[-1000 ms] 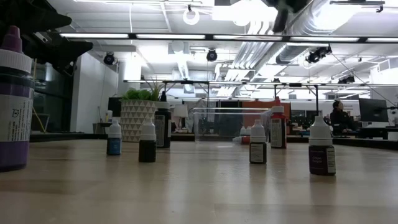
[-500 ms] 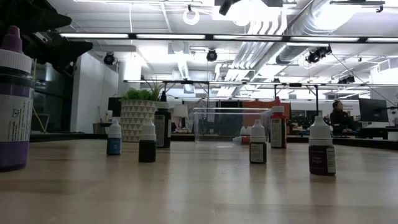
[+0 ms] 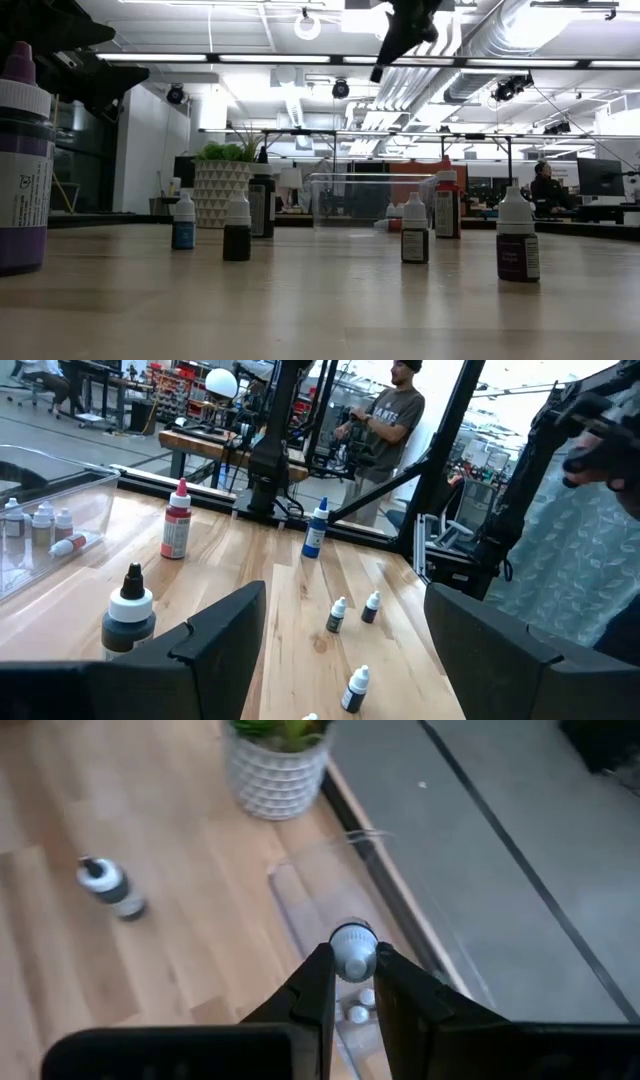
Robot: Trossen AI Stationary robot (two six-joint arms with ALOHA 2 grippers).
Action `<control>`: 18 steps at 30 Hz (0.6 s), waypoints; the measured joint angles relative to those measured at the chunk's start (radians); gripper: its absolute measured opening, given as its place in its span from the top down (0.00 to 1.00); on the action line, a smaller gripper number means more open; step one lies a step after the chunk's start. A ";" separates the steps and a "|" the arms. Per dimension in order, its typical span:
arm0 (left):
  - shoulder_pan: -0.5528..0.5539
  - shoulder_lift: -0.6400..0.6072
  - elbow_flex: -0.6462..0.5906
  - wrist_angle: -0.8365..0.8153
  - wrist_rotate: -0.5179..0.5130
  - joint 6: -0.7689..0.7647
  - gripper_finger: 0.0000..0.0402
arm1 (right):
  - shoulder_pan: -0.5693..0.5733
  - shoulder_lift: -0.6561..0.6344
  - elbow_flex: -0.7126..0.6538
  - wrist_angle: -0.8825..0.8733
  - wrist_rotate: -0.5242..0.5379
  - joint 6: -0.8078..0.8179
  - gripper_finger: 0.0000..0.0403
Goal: Pick & Place food coloring
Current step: Put the right small purple food coloring bottle into the bin
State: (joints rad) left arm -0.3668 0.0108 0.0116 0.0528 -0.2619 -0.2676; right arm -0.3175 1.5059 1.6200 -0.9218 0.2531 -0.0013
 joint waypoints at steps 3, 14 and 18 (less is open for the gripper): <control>0.000 0.000 0.000 0.000 0.000 0.000 0.32 | -0.026 0.000 0.000 0.000 0.026 0.014 0.88; 0.000 0.000 0.000 0.000 0.000 0.000 0.32 | -0.174 0.089 0.000 -0.053 -0.022 0.255 0.87; 0.000 0.000 0.000 0.000 0.000 0.000 0.32 | -0.213 0.144 0.000 -0.062 -0.063 0.305 0.87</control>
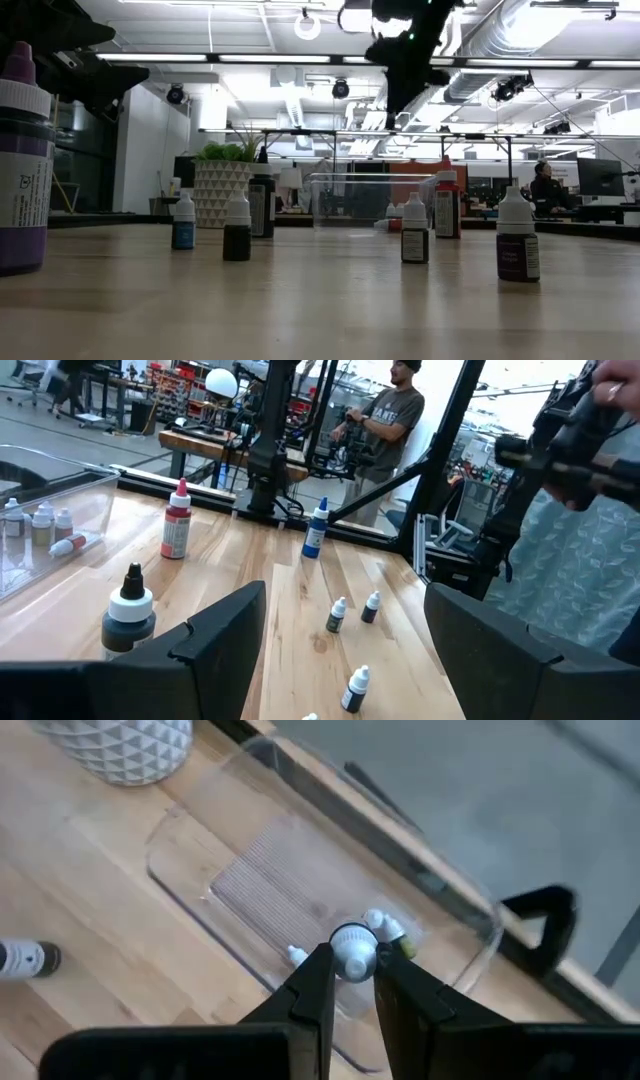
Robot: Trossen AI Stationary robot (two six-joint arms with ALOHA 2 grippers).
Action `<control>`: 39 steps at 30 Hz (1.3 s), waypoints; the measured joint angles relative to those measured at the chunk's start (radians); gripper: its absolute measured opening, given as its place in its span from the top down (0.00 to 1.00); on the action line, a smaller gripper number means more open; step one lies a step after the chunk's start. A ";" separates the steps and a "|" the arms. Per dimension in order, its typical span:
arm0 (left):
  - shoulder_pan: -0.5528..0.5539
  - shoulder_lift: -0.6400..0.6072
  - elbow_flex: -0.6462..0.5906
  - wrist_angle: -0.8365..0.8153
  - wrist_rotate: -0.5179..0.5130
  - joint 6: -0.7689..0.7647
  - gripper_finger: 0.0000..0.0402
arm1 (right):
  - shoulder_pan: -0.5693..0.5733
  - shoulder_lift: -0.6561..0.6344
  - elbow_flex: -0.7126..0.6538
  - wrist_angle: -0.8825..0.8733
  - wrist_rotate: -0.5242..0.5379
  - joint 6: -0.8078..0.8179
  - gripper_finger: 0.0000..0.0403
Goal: Pick & Place food coloring
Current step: Put the right small purple food coloring bottle into the bin
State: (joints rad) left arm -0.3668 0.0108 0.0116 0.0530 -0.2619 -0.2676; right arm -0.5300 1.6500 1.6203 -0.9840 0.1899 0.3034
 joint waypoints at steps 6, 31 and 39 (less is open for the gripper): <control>0.000 0.000 0.000 0.000 0.000 0.000 0.32 | -0.060 0.081 0.000 -0.036 -0.099 0.063 0.86; 0.000 0.000 0.000 0.000 0.000 0.000 0.32 | -0.146 0.258 0.000 -0.114 -0.146 0.058 0.86; 0.000 0.000 0.000 0.000 0.000 0.000 0.32 | -0.151 0.271 0.000 -0.095 -0.139 0.061 0.86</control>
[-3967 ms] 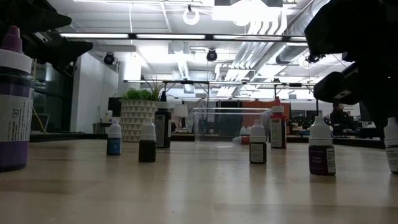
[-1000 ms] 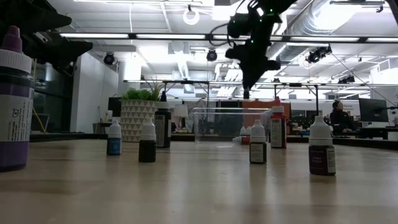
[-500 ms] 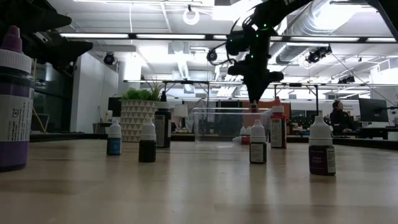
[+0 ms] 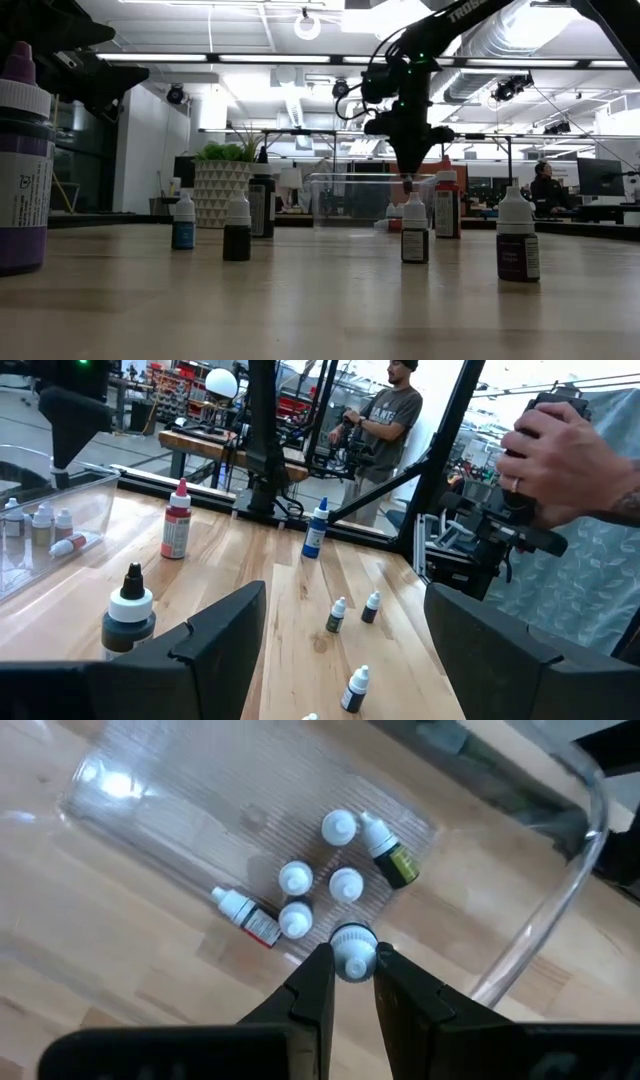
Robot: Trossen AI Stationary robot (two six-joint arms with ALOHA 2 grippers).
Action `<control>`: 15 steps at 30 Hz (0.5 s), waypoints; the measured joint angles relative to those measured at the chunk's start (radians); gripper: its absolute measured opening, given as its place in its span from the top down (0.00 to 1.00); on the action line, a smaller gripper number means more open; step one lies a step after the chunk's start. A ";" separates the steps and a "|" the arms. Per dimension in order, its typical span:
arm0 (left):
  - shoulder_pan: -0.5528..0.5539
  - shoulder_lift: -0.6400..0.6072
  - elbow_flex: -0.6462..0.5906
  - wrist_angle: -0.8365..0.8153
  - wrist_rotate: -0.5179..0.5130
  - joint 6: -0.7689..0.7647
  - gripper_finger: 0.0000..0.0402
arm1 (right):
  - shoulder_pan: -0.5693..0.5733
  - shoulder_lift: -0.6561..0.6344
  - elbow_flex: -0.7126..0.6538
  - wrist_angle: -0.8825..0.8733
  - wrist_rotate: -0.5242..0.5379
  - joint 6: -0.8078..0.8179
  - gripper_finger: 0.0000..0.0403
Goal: Pick & Place food coloring
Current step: Put the right small purple food coloring bottle into the bin
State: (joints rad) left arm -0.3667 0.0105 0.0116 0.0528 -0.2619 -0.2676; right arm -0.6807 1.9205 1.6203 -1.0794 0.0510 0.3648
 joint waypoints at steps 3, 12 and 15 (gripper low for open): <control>0.000 0.000 0.000 0.000 0.000 0.000 0.32 | -0.001 0.000 -0.001 0.001 0.005 0.003 0.86; 0.000 0.000 0.000 0.000 0.000 0.000 0.32 | 0.011 -0.064 -0.199 0.223 -0.037 0.038 0.86; 0.000 0.000 0.000 0.000 0.000 0.000 0.32 | 0.006 -0.065 -0.205 0.231 -0.035 0.026 0.86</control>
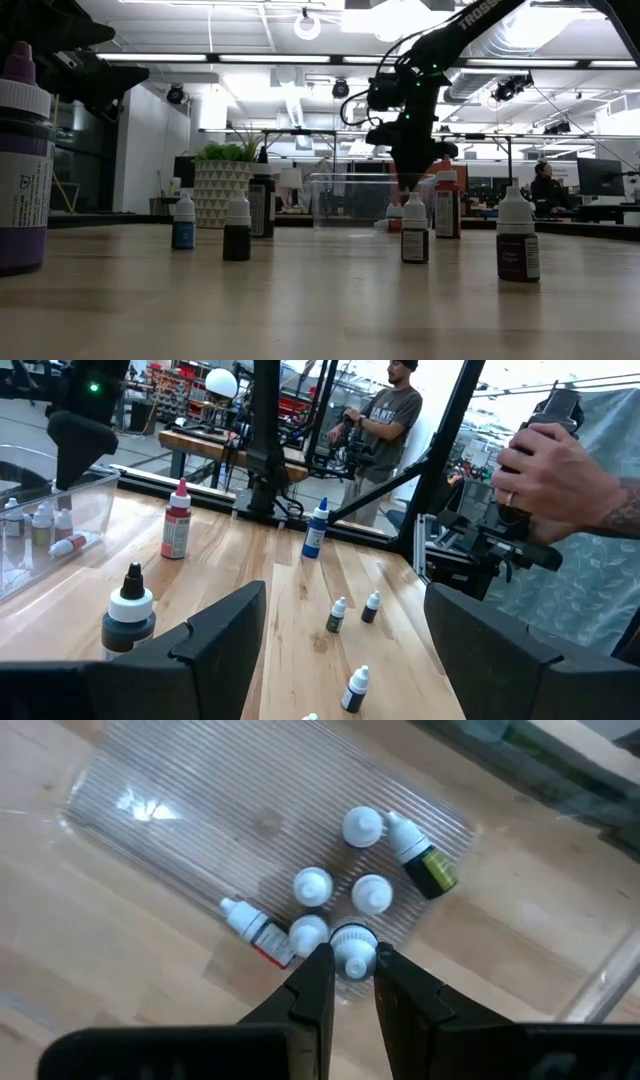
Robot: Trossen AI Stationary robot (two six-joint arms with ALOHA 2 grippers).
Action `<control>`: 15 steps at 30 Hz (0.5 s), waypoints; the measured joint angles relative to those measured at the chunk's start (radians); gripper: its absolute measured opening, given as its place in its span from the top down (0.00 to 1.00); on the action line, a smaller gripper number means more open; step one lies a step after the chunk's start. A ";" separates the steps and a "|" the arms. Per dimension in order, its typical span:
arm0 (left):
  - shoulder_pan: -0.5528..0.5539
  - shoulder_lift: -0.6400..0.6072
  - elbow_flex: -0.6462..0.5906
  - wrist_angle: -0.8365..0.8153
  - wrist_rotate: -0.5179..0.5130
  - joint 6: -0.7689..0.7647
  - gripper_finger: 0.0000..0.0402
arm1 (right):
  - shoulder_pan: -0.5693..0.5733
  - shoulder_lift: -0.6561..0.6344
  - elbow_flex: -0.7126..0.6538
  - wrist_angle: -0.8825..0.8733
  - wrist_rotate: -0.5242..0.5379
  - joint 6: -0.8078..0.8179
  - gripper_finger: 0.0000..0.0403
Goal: Pick & Place food coloring
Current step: Put the right small purple food coloring bottle into the bin
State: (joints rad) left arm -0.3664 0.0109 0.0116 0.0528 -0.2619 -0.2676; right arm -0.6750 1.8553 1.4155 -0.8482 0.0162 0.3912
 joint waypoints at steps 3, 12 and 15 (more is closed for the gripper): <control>0.000 0.000 0.000 0.000 0.000 0.000 0.32 | -0.001 0.002 0.000 0.000 0.000 -0.003 0.86; 0.000 0.000 0.000 0.000 0.000 0.000 0.32 | -0.009 0.001 0.000 -0.027 -0.001 -0.026 0.86; 0.000 0.000 0.000 0.000 0.000 0.000 0.32 | -0.013 0.002 0.000 -0.030 -0.001 -0.029 0.84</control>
State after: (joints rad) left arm -0.3665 0.0106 0.0116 0.0528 -0.2619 -0.2676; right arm -0.6880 1.8568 1.4151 -0.8781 0.0147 0.3624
